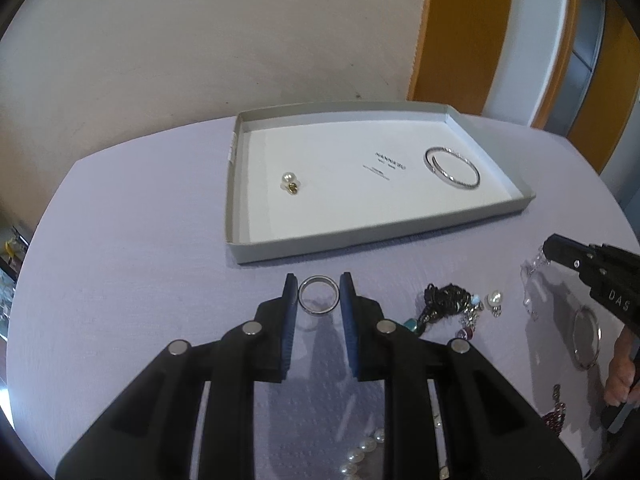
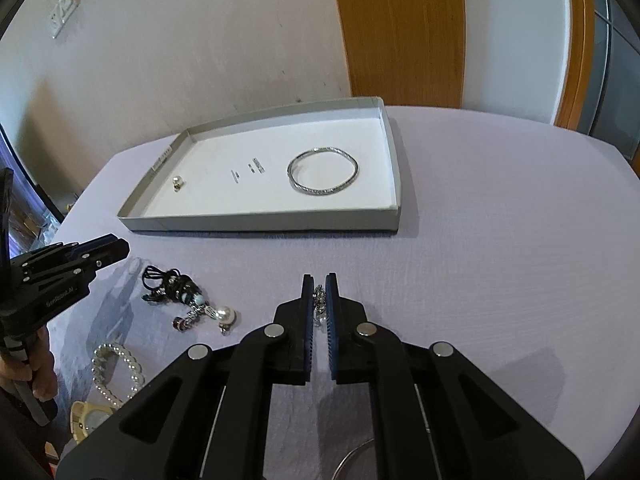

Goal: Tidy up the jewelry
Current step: 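Hold the silver ring in left tool and the earring in right tool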

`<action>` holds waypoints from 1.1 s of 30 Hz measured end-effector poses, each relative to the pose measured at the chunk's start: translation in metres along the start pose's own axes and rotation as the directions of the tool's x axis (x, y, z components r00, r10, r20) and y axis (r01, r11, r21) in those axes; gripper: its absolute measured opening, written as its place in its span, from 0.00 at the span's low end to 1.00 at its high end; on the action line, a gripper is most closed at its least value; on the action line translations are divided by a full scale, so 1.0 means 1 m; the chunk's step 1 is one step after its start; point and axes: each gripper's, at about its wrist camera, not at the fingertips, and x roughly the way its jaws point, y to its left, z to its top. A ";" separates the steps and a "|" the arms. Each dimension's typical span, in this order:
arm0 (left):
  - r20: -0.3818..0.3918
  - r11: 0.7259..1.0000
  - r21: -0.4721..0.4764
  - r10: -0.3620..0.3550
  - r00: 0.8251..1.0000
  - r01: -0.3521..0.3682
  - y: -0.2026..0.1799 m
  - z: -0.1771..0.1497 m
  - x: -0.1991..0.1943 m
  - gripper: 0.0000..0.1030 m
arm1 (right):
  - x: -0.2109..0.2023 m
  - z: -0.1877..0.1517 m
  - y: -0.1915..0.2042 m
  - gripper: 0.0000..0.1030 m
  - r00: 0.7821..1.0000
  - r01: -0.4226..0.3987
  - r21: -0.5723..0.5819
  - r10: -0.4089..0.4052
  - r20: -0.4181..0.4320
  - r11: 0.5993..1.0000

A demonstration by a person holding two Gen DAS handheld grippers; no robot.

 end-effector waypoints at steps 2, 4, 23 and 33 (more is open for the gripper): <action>0.004 1.000 -0.007 0.003 1.000 -0.003 0.002 0.001 -0.002 0.21 | -0.001 0.000 0.001 0.06 1.000 -0.003 -0.001 0.003 0.002 1.000; 0.007 1.000 -0.011 0.009 1.000 -0.009 0.004 0.002 -0.004 0.21 | -0.001 0.000 0.001 0.06 1.000 -0.004 0.000 0.004 0.003 1.000; 0.027 0.999 -0.011 0.033 0.999 -0.033 0.001 -0.003 -0.012 0.21 | 0.011 -0.017 0.012 0.06 0.998 0.006 -0.030 -0.007 -0.058 1.000; 0.022 0.999 -0.019 0.036 0.999 -0.036 0.002 -0.005 -0.010 0.21 | 0.011 -0.020 0.018 0.60 0.998 0.035 -0.085 -0.040 -0.053 0.996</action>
